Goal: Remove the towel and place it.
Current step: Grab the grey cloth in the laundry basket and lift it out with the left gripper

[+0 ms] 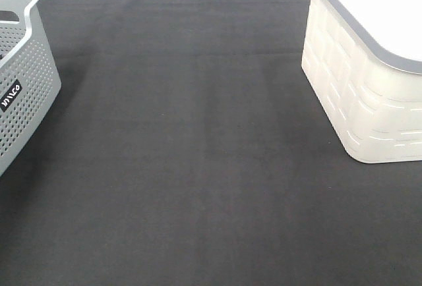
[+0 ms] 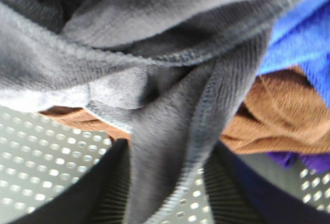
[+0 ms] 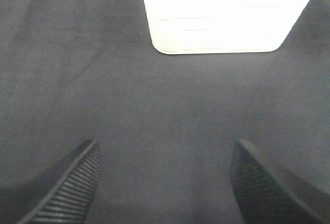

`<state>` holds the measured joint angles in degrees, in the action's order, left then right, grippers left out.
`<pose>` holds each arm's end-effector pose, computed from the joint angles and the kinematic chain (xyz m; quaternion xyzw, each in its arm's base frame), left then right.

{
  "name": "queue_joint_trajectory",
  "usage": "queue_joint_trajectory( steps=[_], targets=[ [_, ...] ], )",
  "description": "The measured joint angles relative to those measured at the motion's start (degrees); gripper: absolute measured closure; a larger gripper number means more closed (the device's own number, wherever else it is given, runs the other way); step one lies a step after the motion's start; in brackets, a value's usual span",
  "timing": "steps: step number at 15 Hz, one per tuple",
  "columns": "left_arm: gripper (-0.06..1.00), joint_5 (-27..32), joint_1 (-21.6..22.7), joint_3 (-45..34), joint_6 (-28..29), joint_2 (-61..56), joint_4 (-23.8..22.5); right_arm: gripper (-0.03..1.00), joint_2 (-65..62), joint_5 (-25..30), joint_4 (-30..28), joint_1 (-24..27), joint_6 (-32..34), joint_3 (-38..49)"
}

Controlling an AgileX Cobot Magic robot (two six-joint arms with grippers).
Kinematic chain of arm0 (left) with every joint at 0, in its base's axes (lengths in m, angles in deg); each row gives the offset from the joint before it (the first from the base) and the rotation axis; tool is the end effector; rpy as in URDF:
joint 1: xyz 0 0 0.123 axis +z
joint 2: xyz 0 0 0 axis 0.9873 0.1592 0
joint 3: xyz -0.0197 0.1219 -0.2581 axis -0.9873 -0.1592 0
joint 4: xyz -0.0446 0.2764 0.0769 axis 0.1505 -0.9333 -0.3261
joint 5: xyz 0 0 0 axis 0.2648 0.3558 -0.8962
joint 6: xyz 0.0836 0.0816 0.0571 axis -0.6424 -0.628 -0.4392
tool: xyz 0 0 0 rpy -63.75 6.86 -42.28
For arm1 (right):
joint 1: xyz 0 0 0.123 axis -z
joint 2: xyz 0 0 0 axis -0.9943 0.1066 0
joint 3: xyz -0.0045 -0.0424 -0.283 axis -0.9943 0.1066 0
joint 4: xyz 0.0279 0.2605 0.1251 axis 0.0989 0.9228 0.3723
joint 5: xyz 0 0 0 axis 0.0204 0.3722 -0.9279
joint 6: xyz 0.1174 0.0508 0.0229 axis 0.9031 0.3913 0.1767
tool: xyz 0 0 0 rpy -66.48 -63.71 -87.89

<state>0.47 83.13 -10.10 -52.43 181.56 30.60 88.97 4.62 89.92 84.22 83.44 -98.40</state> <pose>0.4169 0.0830 0.1382 -0.6003 -0.7436 -0.2826 0.0822 0.0641 0.0018 0.2575 -0.0106 0.8756 0.0006 0.4829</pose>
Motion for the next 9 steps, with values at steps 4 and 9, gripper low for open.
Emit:
queue_joint_trajectory(
  steps=[4, 9],
  targets=[
    [0.58, 0.17, 0.00, 0.00, 4.81, 0.46, 0.00, 0.28, 0.00, 0.00, 0.00, 0.00, 0.00, 0.00],
    [0.94, 0.86, 0.00, 0.00, 4.93, 0.46, -1.49, 0.28, 0.00, 0.00, 0.00, 0.00, 0.00, 0.00]
  ],
)
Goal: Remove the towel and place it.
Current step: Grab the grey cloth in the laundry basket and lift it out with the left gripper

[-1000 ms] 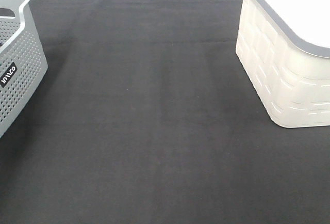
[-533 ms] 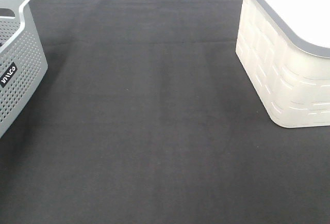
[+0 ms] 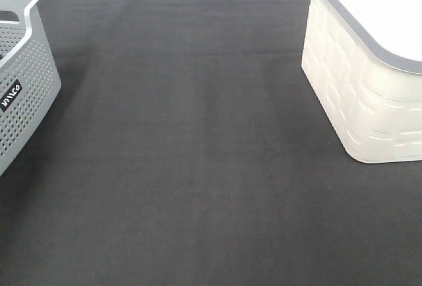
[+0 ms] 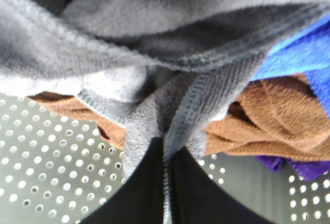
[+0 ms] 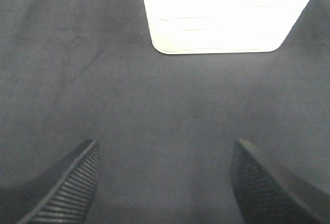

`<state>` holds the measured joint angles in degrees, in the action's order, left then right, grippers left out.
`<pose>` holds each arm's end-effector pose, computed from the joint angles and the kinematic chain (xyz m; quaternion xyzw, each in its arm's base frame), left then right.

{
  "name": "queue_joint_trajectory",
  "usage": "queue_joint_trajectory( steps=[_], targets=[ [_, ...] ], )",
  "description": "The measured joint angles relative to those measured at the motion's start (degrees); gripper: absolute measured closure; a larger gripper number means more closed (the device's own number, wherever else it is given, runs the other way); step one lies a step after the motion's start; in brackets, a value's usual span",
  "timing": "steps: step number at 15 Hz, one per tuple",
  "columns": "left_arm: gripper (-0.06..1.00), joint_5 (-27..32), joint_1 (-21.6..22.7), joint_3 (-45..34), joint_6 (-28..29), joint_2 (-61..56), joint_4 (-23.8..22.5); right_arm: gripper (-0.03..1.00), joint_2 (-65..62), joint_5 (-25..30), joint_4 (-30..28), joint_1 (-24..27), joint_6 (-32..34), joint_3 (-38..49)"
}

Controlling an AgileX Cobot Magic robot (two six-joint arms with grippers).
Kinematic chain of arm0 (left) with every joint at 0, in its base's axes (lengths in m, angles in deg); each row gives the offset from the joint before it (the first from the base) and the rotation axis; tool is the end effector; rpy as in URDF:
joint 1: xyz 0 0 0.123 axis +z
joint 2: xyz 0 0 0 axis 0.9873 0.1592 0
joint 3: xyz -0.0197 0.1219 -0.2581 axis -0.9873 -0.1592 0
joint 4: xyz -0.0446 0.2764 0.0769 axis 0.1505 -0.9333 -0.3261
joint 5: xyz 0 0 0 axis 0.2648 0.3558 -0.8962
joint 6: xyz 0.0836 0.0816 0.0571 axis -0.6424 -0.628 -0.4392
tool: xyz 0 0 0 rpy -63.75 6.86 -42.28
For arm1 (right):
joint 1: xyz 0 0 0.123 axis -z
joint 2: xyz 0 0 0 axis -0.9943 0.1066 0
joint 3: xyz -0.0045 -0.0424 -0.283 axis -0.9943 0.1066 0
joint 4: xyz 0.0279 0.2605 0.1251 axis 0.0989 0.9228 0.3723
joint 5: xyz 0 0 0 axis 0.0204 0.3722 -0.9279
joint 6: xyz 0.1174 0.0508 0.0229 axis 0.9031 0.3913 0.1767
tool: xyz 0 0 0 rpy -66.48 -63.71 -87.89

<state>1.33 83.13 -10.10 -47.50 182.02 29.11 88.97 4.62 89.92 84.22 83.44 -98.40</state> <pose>0.4161 0.0858 0.1364 -0.5715 -0.7628 -0.2905 0.0846 0.0641 0.0018 0.2575 -0.0106 0.8756 0.0006 0.4829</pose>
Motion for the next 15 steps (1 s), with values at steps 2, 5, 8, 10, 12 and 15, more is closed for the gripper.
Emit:
queue_joint_trajectory(
  steps=[2, 5, 8, 10, 12, 15],
  targets=[
    [0.94, 0.17, -0.06, 0.00, 1.66, 0.00, -0.57, 0.28, 0.00, 0.00, 0.00, 0.00, 0.00, 0.00],
    [0.94, 0.80, -0.29, 0.00, 5.61, -4.13, 2.92, 0.28, 0.00, 0.00, 0.00, 0.00, 0.00, 0.00],
    [0.94, 4.53, -0.29, 0.00, 5.56, -11.86, 7.96, 0.28, 0.00, 0.00, 0.00, 0.00, 0.00, 0.00],
    [0.94, 6.47, -0.29, 0.00, 2.98, -17.99, 10.08, 0.28, 0.00, 0.00, 0.00, 0.00, 0.00, 0.00],
    [0.94, 6.53, -0.29, 0.00, 1.78, -26.64, 10.31, 0.28, 0.00, 0.00, 0.00, 0.00, 0.00, 0.00],
    [0.94, 6.47, -0.29, 0.00, 1.66, -32.89, 10.43, 0.28, 0.00, 0.00, 0.00, 0.00, 0.00, 0.00]
  ],
)
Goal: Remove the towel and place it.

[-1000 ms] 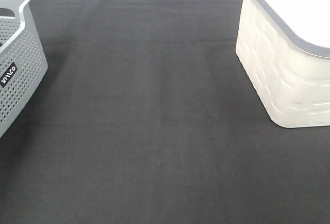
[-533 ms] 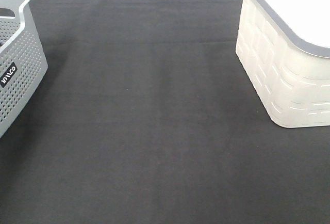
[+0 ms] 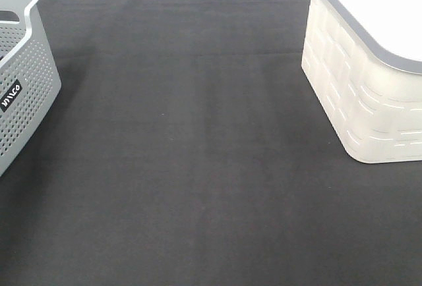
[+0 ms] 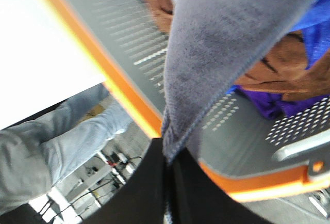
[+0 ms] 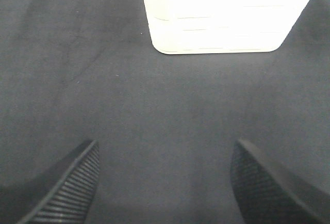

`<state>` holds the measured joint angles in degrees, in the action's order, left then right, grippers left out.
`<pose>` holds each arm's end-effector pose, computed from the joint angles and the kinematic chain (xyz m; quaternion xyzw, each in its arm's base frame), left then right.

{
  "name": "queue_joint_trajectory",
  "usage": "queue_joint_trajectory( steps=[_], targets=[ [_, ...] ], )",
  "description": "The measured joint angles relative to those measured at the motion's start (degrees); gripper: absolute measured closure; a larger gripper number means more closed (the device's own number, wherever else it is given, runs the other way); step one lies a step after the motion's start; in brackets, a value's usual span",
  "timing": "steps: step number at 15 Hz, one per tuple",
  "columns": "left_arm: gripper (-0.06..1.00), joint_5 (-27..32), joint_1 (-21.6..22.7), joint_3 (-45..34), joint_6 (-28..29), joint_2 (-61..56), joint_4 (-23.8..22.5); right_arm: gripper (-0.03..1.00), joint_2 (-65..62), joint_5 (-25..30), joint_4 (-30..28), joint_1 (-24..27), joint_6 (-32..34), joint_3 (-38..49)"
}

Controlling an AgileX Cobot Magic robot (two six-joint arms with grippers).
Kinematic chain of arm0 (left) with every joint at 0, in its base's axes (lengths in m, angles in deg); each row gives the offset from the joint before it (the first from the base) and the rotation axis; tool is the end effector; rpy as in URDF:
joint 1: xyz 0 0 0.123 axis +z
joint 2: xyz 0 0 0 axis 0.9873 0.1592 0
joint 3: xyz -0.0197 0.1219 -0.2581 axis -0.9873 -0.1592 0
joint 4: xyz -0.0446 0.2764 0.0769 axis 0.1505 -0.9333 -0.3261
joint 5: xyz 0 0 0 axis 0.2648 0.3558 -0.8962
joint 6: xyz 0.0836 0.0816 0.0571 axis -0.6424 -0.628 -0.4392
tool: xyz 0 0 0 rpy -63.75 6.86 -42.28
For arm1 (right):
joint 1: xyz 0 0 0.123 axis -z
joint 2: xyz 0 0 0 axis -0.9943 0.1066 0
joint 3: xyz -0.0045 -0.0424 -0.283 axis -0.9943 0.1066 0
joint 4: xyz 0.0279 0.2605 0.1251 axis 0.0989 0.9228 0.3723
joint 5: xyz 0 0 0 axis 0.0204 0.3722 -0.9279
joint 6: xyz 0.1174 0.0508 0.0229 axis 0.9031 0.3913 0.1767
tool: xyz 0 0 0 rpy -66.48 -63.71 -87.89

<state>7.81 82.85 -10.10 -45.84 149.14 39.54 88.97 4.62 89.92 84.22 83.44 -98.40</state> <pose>0.3310 0.0703 0.3431 0.4356 0.8151 0.3586 0.1317 0.0641 0.0018 0.2575 -0.0106 0.8756 0.0006 0.4829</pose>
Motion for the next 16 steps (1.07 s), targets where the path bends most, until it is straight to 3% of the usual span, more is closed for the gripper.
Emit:
queue_joint_trajectory(
  steps=[4, 8, 13, 16],
  targets=[
    [0.94, -6.76, 0.00, 0.00, -0.17, -6.07, 0.11, 0.28, 0.00, 0.00, 0.00, 0.00, 0.00, 0.00],
    [0.94, -9.28, 0.00, 3.67, 5.04, -6.59, 4.07, 0.28, 0.00, 0.00, 0.00, 0.00, 0.00, 0.00],
    [0.94, -9.34, 0.00, 9.17, 6.25, -6.59, 16.73, 0.28, 0.00, 0.00, 0.00, 0.00, 0.00, 0.00],
    [0.94, -9.22, 0.00, 12.32, 11.80, -6.59, 24.64, 0.28, 0.00, 0.00, 0.06, 0.00, 0.00, 0.00]
  ],
)
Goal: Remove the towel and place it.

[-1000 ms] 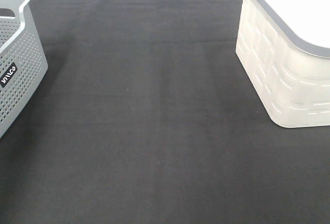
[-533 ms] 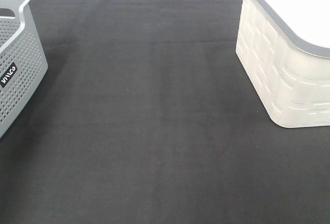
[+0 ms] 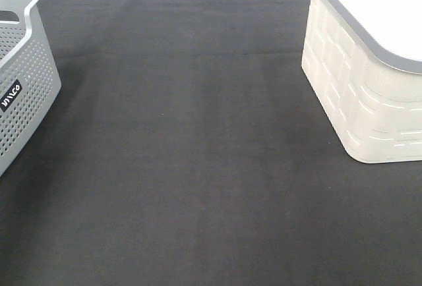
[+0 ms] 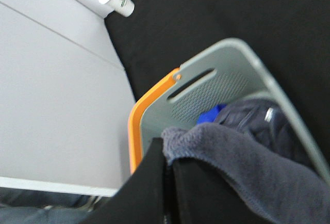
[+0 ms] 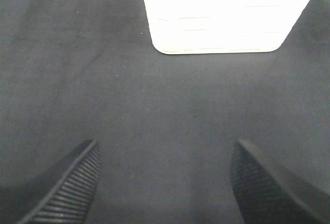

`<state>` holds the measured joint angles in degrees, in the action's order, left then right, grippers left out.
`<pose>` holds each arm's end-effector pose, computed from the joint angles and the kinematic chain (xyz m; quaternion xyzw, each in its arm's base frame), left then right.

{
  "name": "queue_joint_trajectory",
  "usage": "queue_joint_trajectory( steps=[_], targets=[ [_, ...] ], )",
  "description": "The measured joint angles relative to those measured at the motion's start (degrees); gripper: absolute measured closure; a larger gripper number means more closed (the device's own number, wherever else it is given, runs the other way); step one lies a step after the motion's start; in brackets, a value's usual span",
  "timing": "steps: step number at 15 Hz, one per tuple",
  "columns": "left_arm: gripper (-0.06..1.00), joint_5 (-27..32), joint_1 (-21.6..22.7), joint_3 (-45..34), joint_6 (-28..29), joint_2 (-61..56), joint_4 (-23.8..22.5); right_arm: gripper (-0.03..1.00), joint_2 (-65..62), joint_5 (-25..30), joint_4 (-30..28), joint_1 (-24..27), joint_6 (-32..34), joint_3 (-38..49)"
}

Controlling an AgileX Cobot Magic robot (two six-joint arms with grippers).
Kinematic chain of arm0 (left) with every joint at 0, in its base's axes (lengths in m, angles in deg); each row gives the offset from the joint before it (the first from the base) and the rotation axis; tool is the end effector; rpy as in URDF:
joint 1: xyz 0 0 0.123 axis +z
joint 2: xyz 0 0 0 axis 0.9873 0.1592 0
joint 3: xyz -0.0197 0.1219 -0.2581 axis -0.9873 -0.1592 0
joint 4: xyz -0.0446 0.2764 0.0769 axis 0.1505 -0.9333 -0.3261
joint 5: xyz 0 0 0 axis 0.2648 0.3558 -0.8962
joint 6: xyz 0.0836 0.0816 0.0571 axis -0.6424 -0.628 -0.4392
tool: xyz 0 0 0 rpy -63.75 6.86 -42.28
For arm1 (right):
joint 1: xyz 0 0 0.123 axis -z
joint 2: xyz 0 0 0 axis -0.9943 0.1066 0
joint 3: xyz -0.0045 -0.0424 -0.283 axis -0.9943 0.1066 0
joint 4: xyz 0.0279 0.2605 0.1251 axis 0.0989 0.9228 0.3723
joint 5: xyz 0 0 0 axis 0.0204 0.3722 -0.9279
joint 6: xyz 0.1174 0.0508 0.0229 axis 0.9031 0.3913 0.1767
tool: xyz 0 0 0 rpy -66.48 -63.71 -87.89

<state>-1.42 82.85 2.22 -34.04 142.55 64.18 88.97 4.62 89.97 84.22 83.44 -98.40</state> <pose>0.3188 0.0236 0.4607 0.2736 0.8138 0.2316 0.4573 0.0641 0.0019 0.2575 -0.0106 0.8756 0.0010 0.4829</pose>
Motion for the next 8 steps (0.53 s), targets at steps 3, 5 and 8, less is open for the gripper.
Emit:
queue_joint_trajectory(
  steps=[3, 5, 8],
  targets=[
    [0.94, 0.00, 0.00, 0.92, 6.25, 0.23, 4.24, 0.28, 0.00, -0.11, -0.11, 0.00, -0.74, 0.00],
    [0.94, 0.00, 0.00, 1.78, 9.45, 1.09, 6.47, 0.28, 1.03, -3.09, 1.32, 0.00, -1.49, -1.66],
    [0.94, 0.34, -1.83, 7.79, 10.83, 4.30, 8.31, 0.28, 11.34, -6.30, 7.68, 0.00, -7.68, -4.98]
  ],
)
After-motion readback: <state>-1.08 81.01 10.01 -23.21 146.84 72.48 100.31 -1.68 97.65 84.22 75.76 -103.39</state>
